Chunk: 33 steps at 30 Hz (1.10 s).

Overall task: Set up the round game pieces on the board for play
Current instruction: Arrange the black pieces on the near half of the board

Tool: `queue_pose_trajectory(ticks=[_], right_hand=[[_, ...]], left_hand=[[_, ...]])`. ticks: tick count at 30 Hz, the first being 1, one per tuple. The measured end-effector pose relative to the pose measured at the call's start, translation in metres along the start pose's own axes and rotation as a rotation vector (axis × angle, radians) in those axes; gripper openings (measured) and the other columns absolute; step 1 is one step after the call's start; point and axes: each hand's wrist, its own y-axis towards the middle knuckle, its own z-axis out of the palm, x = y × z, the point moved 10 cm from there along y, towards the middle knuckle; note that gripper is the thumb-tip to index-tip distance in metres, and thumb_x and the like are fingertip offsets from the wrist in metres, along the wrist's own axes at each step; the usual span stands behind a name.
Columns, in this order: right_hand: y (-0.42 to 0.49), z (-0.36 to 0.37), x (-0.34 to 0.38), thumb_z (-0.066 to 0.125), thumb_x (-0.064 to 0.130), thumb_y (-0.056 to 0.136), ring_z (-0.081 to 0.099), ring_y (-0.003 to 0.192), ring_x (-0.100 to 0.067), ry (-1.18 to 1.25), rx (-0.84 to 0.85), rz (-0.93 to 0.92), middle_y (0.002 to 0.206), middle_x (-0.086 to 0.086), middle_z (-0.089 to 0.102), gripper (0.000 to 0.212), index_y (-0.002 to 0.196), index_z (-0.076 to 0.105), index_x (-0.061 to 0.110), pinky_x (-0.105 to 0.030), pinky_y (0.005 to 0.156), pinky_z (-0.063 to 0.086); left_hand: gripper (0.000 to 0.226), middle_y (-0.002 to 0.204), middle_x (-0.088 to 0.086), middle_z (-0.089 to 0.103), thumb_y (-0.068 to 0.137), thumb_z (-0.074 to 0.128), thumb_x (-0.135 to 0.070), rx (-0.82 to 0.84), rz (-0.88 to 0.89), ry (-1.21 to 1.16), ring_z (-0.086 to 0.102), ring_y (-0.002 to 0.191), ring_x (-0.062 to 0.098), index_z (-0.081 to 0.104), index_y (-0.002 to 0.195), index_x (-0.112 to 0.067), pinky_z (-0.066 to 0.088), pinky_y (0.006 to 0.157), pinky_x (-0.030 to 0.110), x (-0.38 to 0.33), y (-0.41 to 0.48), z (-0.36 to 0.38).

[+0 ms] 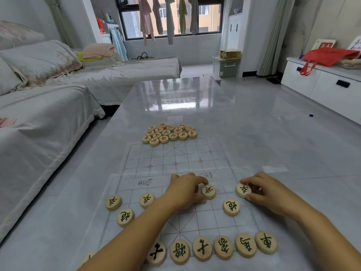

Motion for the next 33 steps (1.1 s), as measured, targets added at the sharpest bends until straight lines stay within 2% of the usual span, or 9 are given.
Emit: queue_pose_trajectory(ticks=[5, 8, 13, 21, 27, 33], right_hand=[[-0.0028, 0.0002, -0.0039, 0.063, 0.028, 0.085, 0.047, 0.089, 0.006, 0.041, -0.005, 0.016, 0.097, 0.024, 0.041, 0.049, 0.130, 0.045, 0.028, -0.009, 0.071, 0.037], [-0.0037, -0.0002, -0.0051, 0.066, 0.031, 0.083, 0.047, 0.089, 0.006, 0.053, -0.032, 0.028, 0.097, 0.024, 0.042, 0.049, 0.127, 0.045, 0.028, -0.009, 0.070, 0.038], [-0.0032, 0.0001, -0.0039, 0.066, 0.032, 0.083, 0.049, 0.089, 0.003, 0.039, -0.047, 0.030, 0.098, 0.021, 0.044, 0.037, 0.116, 0.052, 0.028, -0.010, 0.070, 0.038], [-0.0029, 0.0007, -0.0037, 0.064, 0.029, 0.084, 0.047, 0.089, 0.006, 0.047, -0.043, 0.013, 0.100, 0.020, 0.044, 0.039, 0.121, 0.052, 0.028, -0.007, 0.071, 0.038], [-0.0030, 0.0018, -0.0053, 0.065, 0.029, 0.084, 0.048, 0.089, 0.003, 0.051, -0.043, 0.018, 0.103, 0.016, 0.045, 0.039, 0.121, 0.052, 0.027, -0.009, 0.072, 0.038], [-0.0022, 0.0027, -0.0074, 0.065, 0.030, 0.084, 0.048, 0.091, 0.003, 0.048, -0.040, 0.022, 0.102, 0.018, 0.045, 0.040, 0.121, 0.051, 0.028, -0.012, 0.075, 0.038]], left_hand=[[0.042, 0.094, -0.007, 0.049, 0.077, 0.067, -0.042, -0.062, -0.026, -0.006, 0.054, 0.098, 0.020, 0.052, 0.112, -0.023, 0.027, 0.091, 0.032, -0.0016, 0.0020, -0.0005], [0.046, 0.095, -0.006, 0.051, 0.073, 0.070, -0.044, -0.064, -0.042, -0.026, 0.053, 0.097, 0.020, 0.051, 0.108, -0.021, 0.028, 0.092, 0.034, -0.0011, 0.0018, -0.0001], [0.051, 0.109, 0.000, 0.054, 0.077, 0.069, -0.041, 0.003, -0.017, -0.009, 0.052, 0.102, 0.020, 0.049, 0.122, -0.027, 0.029, 0.097, 0.036, -0.0012, 0.0020, 0.0033], [0.043, 0.104, -0.002, 0.051, 0.081, 0.065, -0.038, -0.039, -0.009, -0.028, 0.052, 0.101, 0.021, 0.053, 0.120, -0.026, 0.031, 0.098, 0.037, -0.0044, 0.0019, 0.0034], [0.051, 0.111, 0.002, 0.054, 0.079, 0.066, -0.040, -0.048, -0.011, -0.017, 0.052, 0.103, 0.021, 0.049, 0.125, -0.025, 0.031, 0.099, 0.037, -0.0051, 0.0008, 0.0035], [0.045, 0.110, 0.002, 0.055, 0.079, 0.065, -0.042, -0.072, -0.019, -0.022, 0.052, 0.104, 0.021, 0.052, 0.119, -0.025, 0.031, 0.098, 0.038, -0.0038, 0.0009, 0.0037]])
